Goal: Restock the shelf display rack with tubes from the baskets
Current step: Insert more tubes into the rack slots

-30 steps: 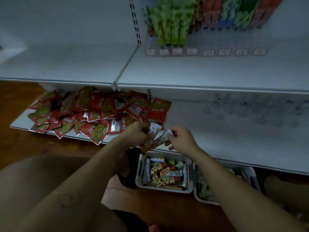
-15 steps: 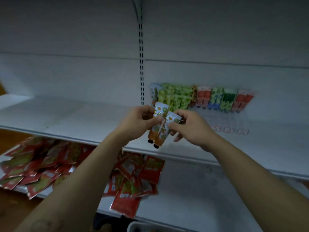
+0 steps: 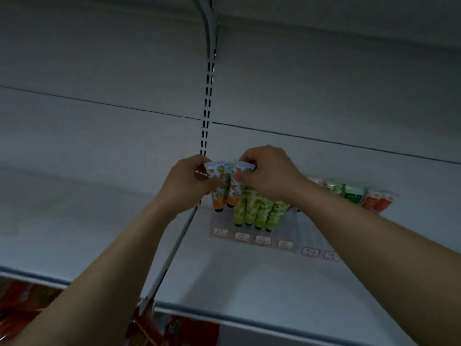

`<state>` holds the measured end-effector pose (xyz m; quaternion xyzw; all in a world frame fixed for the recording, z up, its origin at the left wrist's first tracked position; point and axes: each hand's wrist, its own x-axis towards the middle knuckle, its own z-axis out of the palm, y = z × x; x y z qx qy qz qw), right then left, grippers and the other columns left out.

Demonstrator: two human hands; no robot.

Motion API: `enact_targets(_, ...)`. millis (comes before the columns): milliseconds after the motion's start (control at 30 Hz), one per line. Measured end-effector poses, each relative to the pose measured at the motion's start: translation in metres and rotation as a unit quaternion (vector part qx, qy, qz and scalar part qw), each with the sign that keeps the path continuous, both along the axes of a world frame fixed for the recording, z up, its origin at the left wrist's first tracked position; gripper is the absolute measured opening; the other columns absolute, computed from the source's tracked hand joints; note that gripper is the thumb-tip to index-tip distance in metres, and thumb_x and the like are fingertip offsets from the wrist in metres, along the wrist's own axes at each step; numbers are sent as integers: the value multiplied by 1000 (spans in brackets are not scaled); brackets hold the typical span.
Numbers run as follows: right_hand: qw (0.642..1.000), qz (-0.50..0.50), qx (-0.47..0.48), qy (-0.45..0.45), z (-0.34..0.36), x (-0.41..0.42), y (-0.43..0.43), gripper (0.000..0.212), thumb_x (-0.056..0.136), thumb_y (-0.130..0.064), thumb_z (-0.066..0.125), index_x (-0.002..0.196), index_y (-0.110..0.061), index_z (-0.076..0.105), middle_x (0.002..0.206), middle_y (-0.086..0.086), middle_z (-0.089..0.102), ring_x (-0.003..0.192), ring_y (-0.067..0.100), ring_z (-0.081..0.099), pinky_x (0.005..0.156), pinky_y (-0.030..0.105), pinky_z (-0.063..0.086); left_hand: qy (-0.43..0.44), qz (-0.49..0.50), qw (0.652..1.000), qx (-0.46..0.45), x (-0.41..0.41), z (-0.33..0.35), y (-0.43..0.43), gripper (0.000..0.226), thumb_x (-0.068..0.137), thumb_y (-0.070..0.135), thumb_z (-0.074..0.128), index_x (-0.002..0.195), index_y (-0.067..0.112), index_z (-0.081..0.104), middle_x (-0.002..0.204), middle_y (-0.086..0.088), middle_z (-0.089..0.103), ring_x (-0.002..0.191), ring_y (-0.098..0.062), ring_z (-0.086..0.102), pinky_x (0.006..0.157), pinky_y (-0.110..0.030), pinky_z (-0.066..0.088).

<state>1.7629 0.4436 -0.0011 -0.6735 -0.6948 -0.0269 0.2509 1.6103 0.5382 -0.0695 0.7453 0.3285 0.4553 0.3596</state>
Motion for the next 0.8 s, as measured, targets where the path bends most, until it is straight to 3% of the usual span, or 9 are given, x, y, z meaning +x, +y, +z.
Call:
enact_targets(100, 999, 5, 22, -50, -6, -6, 24, 19, 89, -27, 64, 92, -10, 69, 84, 8, 67, 72, 21, 60, 61, 31, 48, -24, -18, 999, -19, 3, -12, 22, 12, 80, 8, 73, 83, 14, 63, 85, -7, 70, 76, -18, 70, 73, -41, 59)
enact_targets(167, 995, 8, 28, -91, -9, -8, 36, 15, 88, -26, 64, 90, -12, 70, 81, 7, 66, 70, 21, 58, 59, 27, 40, -56, -23, 998, -28, 5, -18, 32, 12, 78, 5, 74, 82, 11, 64, 84, -10, 70, 76, -20, 71, 72, -40, 59)
enact_targets(233, 984, 2, 12, -178, -17, -10, 45, 11, 87, -24, 62, 88, -16, 69, 80, 4, 63, 75, 23, 58, 67, 25, 33, -94, -12, 995, -43, 9, -25, 41, 15, 76, 2, 75, 78, 12, 64, 81, -12, 70, 76, -24, 71, 70, -39, 59)
enact_targets(300, 969, -14, -3, -248, -22, -7, 52, 13, 87, -25, 59, 75, -22, 62, 69, -2, 53, 74, 22, 54, 71, 25, 27, -106, -10, 993, -55, 16, -30, 44, 15, 76, 0, 75, 76, 10, 64, 79, -12, 68, 76, -26, 69, 69, -38, 59)
enact_targets(367, 971, -29, -34, -235, -22, -2, 59, 26, 86, -27, 61, 62, -23, 53, 59, -5, 43, 67, 20, 51, 65, 25, 27, -100, -22, 993, -61, 23, -33, 45, 11, 76, 0, 75, 81, 4, 66, 80, -12, 67, 78, -27, 69, 71, -41, 59)
enact_targets(467, 975, -33, -64, -212, -17, 3, 69, 17, 84, -24, 64, 73, -11, 68, 58, -2, 45, 59, 16, 46, 48, 25, 27, -87, -19, 995, -54, 28, -38, 50, 15, 76, 3, 76, 86, -1, 65, 82, -15, 67, 80, -29, 69, 73, -48, 58)
enact_targets(567, 965, -24, -75, -249, -15, -1, 78, 21, 85, -21, 64, 92, -3, 69, 72, 2, 52, 67, 16, 49, 49, 22, 31, -55, 1, 998, -15, 30, -43, 52, 15, 74, 4, 77, 77, 11, 63, 78, -11, 67, 80, -29, 67, 76, -50, 56)
enact_targets(700, 951, -15, -48, -304, -12, -6, 78, 25, 85, -27, 65, 97, -7, 66, 75, 5, 50, 71, 20, 52, 60, 25, 39, -10, 18, 999, 50, 30, -43, 54, 17, 73, 2, 77, 77, 9, 62, 69, 2, 61, 66, -11, 57, 68, -34, 55)
enact_targets(800, 945, -14, -28, -326, -13, -8, 72, 22, 85, -29, 64, 94, -9, 67, 68, 1, 46, 68, 21, 54, 61, 26, 42, 15, 30, 994, 104, 30, -41, 55, 15, 72, 0, 76, 74, 7, 62, 68, 2, 60, 61, -2, 51, 57, -23, 44)
